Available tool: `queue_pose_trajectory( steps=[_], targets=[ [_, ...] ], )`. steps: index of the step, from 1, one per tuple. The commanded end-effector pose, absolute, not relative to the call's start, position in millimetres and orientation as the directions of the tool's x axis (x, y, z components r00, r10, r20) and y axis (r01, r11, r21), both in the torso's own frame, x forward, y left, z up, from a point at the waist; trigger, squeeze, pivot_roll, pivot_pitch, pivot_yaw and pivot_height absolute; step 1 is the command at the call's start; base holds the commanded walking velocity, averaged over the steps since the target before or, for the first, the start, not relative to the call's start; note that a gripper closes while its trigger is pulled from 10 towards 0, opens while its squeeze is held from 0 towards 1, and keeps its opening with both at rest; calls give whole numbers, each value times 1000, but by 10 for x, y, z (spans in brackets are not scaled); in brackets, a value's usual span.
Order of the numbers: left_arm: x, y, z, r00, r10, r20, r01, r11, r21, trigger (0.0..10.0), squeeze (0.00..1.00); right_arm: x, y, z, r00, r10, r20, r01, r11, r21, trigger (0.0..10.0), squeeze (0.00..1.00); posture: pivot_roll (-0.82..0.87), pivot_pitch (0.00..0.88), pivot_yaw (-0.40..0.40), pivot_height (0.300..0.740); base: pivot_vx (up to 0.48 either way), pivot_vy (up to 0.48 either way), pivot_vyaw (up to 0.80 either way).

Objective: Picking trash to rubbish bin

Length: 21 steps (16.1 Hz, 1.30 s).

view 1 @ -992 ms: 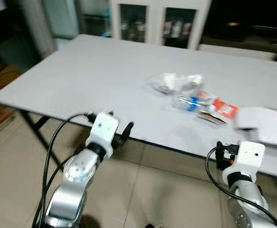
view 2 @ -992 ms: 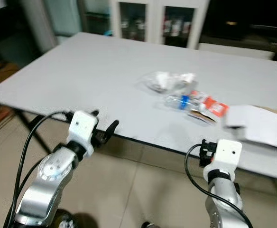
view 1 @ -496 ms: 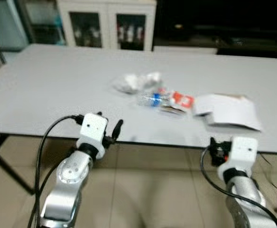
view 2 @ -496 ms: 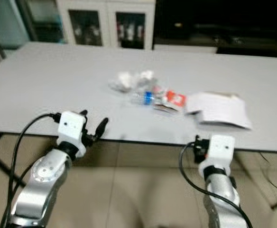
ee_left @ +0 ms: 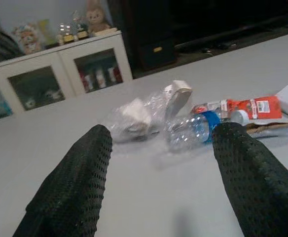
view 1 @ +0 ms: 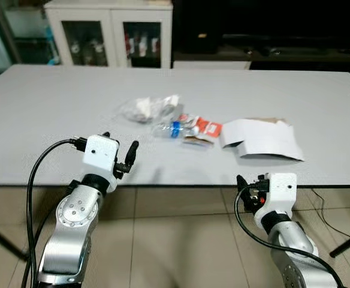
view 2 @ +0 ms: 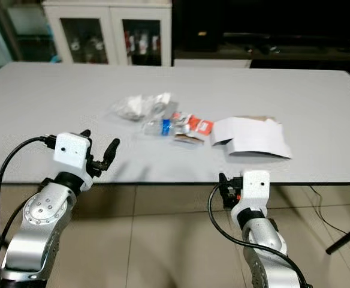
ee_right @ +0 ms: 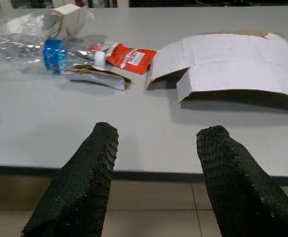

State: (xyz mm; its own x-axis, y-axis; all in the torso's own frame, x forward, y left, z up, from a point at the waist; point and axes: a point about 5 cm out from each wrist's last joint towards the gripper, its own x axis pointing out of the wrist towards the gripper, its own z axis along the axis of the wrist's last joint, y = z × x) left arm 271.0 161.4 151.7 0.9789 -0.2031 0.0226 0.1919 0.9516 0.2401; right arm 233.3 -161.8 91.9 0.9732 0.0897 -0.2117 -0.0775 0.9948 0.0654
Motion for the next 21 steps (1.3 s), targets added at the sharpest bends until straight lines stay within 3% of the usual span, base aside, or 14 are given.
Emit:
queue_pose_trajectory(
  steps=[1, 13, 18, 20, 21],
  targets=[
    [2739, 1617, 1573, 976, -214, 37, 198, 948, 251, 10000, 0, 2383, -1583, 981, 977, 114, -180, -104, 993, 63, 10000, 0, -29, 0, -27, 740, 450, 0, 0],
    [2953, 1684, 1622, 967, -250, 44, 224, 922, 315, 10000, 0, 2440, -1591, 998, 978, 124, -169, -116, 992, 57, 10000, 0, -36, 0, -38, 740, 453, 0, 0],
    [3132, 1583, 1646, 941, -335, 35, 309, 900, 307, 10000, 0, 2439, -1642, 1012, 981, 107, -163, -101, 994, 47, 10000, 0, -61, 0, -31, 740, 443, 0, 0],
    [3174, 1497, 1581, 907, -421, -9, 411, 879, 242, 10000, 0, 2430, -1668, 1019, 982, 97, -162, -92, 995, 40, 10000, 0, -70, 0, -30, 740, 0, 0, 0],
    [3218, 1495, 1548, 890, -456, -26, 451, 869, 201, 10000, 1000, 2423, -1680, 1025, 982, 96, -161, -91, 995, 37, 10000, 0, -82, 0, -26, 740, 0, 0, 0]
  ],
)
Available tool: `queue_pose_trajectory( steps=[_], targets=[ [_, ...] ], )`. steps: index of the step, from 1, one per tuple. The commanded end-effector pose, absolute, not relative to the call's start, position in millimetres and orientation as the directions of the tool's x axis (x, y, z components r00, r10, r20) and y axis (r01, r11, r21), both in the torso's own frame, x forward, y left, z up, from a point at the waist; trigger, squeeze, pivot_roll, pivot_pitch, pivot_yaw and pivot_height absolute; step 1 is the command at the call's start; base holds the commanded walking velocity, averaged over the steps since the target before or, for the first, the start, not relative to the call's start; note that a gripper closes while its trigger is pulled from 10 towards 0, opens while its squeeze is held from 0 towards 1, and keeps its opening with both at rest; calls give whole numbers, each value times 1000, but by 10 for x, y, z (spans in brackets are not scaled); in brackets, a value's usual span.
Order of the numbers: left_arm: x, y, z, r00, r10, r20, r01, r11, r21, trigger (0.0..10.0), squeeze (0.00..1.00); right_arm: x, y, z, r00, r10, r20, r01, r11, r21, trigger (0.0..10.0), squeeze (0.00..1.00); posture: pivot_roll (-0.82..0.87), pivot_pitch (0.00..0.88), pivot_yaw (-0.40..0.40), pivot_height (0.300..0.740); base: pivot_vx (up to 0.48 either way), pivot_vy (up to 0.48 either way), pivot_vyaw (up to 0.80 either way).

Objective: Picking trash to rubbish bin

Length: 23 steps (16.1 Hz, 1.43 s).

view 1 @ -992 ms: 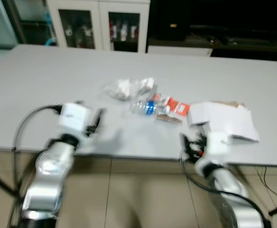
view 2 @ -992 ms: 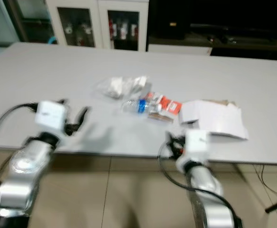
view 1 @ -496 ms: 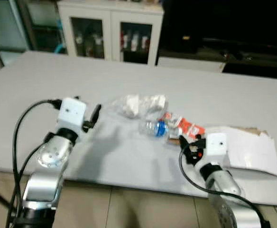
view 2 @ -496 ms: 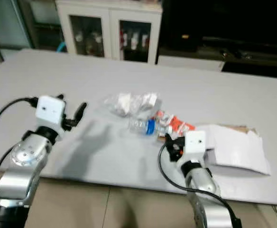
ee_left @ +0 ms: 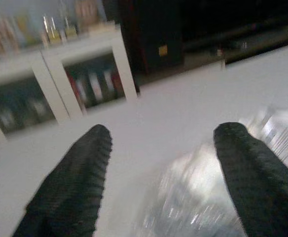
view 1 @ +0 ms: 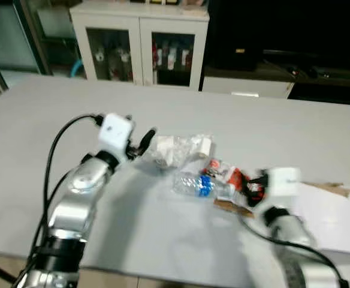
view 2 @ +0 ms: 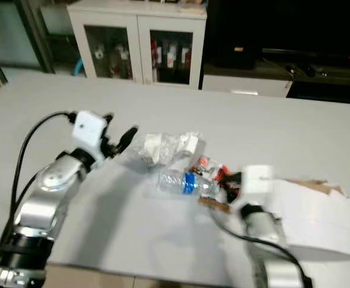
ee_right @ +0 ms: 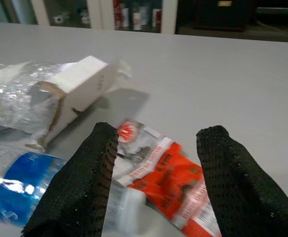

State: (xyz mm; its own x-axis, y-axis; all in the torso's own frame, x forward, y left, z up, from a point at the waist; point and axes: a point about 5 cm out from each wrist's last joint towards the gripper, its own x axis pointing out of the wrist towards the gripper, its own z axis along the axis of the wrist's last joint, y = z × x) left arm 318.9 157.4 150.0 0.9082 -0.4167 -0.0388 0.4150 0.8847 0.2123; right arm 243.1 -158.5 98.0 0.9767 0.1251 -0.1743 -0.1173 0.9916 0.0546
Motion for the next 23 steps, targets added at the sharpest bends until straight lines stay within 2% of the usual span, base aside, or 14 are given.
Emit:
queue_pose_trajectory(
  steps=[1, 4, 6, 10, 11, 12, 14, 16, 19, 23],
  targets=[
    [3241, 1481, 1550, 872, -488, -41, 486, 851, 202, 10000, 1000, 2418, -1688, 1030, 983, 94, -160, -89, 995, 37, 10000, 0, -83, 0, -25, 740, 0, 0, 0],
    [3299, 1419, 1573, 805, -590, -65, 591, 785, 185, 10000, 1000, 2388, -1690, 1042, 979, 119, -163, -112, 992, 53, 10000, 0, -94, 0, -22, 740, 0, 0, 0],
    [3383, 1459, 1533, 782, -614, -107, 623, 762, 175, 10000, 1000, 2368, -1693, 1040, 975, 143, -170, -135, 989, 58, 10000, 0, -98, 0, -22, 740, 0, 0, 0],
    [3684, 1541, 1517, 816, -559, -148, 578, 782, 231, 10000, 1000, 2346, -1725, 1070, 974, 149, -171, -142, 988, 54, 10000, 0, -126, 0, -38, 740, 0, 0, 0],
    [3715, 1527, 1522, 815, -563, -134, 579, 782, 231, 10000, 522, 2332, -1730, 1074, 973, 151, -173, -144, 988, 52, 10000, 0, -130, 0, -39, 740, 0, 0, 0],
    [3732, 1516, 1518, 811, -572, -123, 585, 786, 200, 10000, 0, 2324, -1733, 1076, 973, 151, -174, -144, 988, 52, 10000, 0, -136, 0, -42, 740, 0, 0, 0],
    [3757, 1491, 1415, 792, -587, -170, 611, 764, 208, 10000, 0, 2299, -1740, 1087, 972, 149, -179, -141, 988, 55, 10000, 0, -159, 0, -39, 740, 0, 0, 0],
    [3749, 1572, 1249, 807, -526, -267, 584, 778, 233, 10000, 0, 2259, -1738, 1096, 972, 150, -182, -142, 988, 56, 10000, 0, -169, 0, -40, 740, 0, 0, 0],
    [3711, 1752, 1086, 855, -405, -324, 493, 830, 261, 10000, 0, 2230, -1734, 1100, 971, 149, -187, -140, 988, 61, 10000, 0, -176, 0, -42, 740, 0, 0, 0],
    [3701, 1768, 1060, 843, -414, -342, 510, 818, 266, 9961, 0, 2257, -1692, 1122, 968, 176, -181, -167, 984, 67, 10000, 0, -168, 0, -46, 740, 0, 0, 0]
  ],
)
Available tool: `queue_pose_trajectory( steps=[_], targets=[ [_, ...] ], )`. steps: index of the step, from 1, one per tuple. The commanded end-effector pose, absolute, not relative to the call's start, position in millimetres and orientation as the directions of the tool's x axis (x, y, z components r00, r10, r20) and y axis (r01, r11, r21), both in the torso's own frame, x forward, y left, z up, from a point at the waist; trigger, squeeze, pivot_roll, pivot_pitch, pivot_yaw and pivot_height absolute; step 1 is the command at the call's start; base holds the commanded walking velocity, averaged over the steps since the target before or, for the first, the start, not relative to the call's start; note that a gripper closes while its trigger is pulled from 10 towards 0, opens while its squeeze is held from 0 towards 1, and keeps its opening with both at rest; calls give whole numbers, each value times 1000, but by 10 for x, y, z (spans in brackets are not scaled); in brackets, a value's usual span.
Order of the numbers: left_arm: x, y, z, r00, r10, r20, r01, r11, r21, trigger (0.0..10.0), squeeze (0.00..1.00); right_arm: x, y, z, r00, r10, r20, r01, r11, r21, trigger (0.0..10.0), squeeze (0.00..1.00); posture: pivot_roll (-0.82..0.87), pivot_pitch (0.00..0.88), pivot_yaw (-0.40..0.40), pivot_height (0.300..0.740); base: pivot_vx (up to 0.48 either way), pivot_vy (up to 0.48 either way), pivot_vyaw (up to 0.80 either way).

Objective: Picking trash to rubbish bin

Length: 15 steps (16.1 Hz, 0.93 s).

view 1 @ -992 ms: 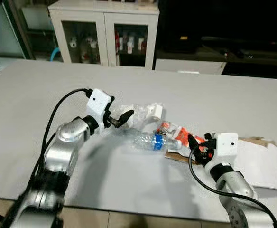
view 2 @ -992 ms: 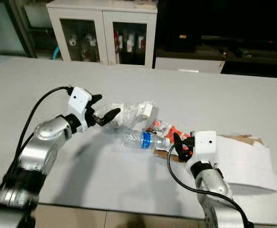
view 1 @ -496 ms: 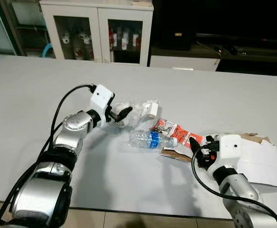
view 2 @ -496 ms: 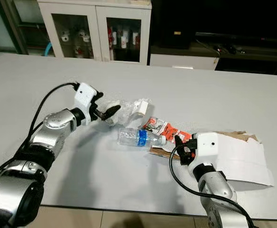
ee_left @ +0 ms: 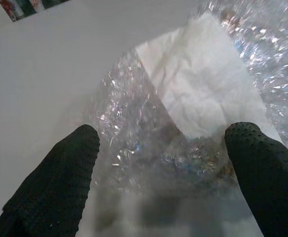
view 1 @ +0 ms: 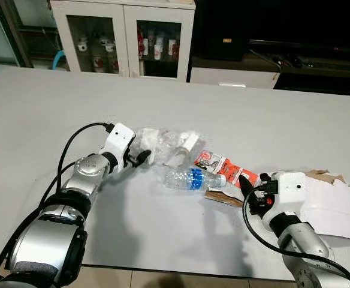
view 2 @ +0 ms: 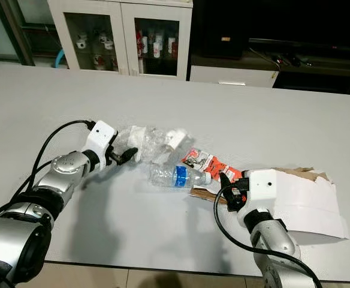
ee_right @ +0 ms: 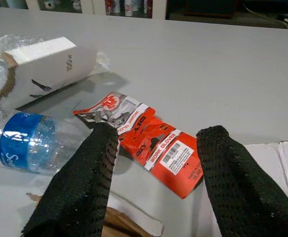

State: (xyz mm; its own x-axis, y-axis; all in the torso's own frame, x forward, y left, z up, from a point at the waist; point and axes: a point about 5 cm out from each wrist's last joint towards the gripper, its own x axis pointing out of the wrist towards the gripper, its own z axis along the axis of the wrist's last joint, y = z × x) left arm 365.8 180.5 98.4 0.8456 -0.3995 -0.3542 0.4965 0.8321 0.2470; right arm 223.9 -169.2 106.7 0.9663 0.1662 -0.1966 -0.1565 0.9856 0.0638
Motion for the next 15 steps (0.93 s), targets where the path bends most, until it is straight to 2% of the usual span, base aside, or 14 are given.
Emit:
queue_pose_trajectory(
  steps=[1, 2, 3, 15],
  targets=[
    [3706, 1762, 1069, 839, -422, -343, 518, 811, 272, 5843, 0, 2260, -1690, 1125, 967, 180, -181, -170, 983, 66, 10000, 0, -167, 0, -47, 740, 0, 0, 0],
    [3707, 1752, 1074, 833, -432, -344, 529, 804, 272, 3490, 0, 2256, -1690, 1125, 966, 182, -181, -173, 983, 66, 10000, 0, -166, 0, -48, 740, 0, 0, 0],
    [3702, 1731, 1071, 823, -451, -346, 548, 791, 272, 0, 0, 2238, -1700, 1113, 965, 184, -185, -176, 983, 60, 10000, 0, -169, 0, -49, 740, 0, 0, 0],
    [3670, 1733, 1049, 785, -500, -365, 602, 754, 262, 0, 0, 2294, -1668, 1113, 964, 202, -174, -195, 979, 55, 10000, 0, -154, 0, -55, 740, 0, 0, 0]
  ],
)
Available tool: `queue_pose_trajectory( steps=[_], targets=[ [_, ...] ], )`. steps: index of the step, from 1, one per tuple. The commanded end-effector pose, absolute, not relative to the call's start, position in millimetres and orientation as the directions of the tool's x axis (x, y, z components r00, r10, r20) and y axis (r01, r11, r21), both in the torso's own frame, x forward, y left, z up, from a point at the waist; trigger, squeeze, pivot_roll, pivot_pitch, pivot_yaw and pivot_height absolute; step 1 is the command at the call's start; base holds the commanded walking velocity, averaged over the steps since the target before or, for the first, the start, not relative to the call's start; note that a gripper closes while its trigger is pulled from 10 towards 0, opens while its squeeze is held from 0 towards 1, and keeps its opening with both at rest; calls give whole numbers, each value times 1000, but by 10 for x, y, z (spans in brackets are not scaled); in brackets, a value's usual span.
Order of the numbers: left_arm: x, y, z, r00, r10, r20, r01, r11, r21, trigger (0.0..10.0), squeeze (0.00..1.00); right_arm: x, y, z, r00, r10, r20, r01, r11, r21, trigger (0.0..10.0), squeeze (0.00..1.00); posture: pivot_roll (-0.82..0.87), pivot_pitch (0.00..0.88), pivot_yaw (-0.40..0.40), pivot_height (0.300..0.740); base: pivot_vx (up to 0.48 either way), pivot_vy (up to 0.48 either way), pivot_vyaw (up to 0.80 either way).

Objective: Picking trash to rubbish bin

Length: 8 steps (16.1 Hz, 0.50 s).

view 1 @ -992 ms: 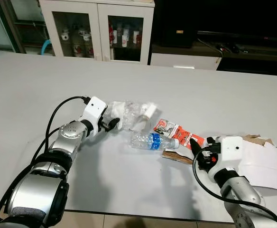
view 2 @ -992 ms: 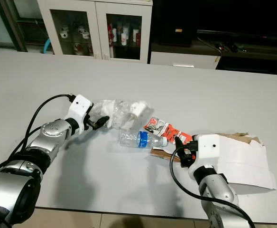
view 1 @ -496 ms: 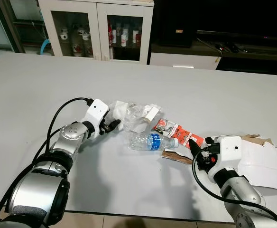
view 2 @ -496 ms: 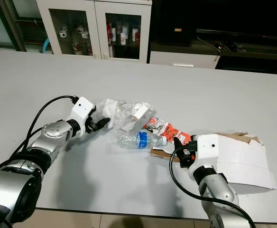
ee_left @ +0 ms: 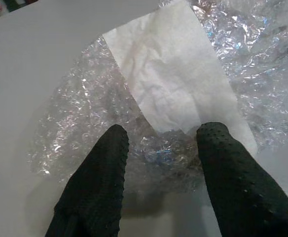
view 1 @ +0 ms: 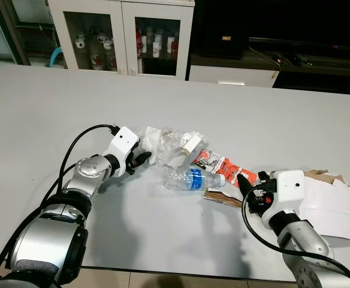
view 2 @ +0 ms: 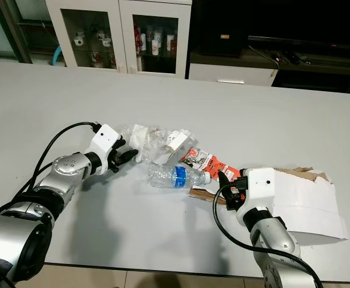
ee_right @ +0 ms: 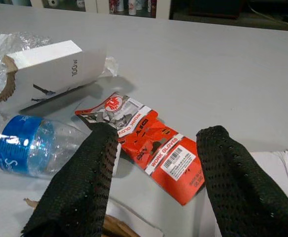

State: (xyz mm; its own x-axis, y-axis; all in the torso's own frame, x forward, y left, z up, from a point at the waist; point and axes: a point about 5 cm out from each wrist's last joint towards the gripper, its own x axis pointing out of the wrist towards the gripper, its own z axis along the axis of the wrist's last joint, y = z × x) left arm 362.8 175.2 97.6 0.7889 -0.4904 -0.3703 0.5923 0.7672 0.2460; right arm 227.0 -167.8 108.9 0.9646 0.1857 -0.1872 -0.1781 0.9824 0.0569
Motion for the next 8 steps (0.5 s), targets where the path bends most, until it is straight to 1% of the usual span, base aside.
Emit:
queue_pose_trajectory(
  steps=[1, 8],
  targets=[
    [3667, 1737, 1046, 783, -504, -366, 605, 753, 257, 0, 0, 2300, -1665, 1113, 963, 205, -173, -198, 979, 55, 10000, 0, -151, 0, -57, 740, 0, 0, 0],
    [3650, 1756, 1033, 769, -518, -375, 621, 744, 246, 0, 0, 2333, -1642, 1113, 962, 216, -169, -209, 976, 54, 10000, 0, -147, 0, -60, 740, 0, 0, 0]
  ],
)
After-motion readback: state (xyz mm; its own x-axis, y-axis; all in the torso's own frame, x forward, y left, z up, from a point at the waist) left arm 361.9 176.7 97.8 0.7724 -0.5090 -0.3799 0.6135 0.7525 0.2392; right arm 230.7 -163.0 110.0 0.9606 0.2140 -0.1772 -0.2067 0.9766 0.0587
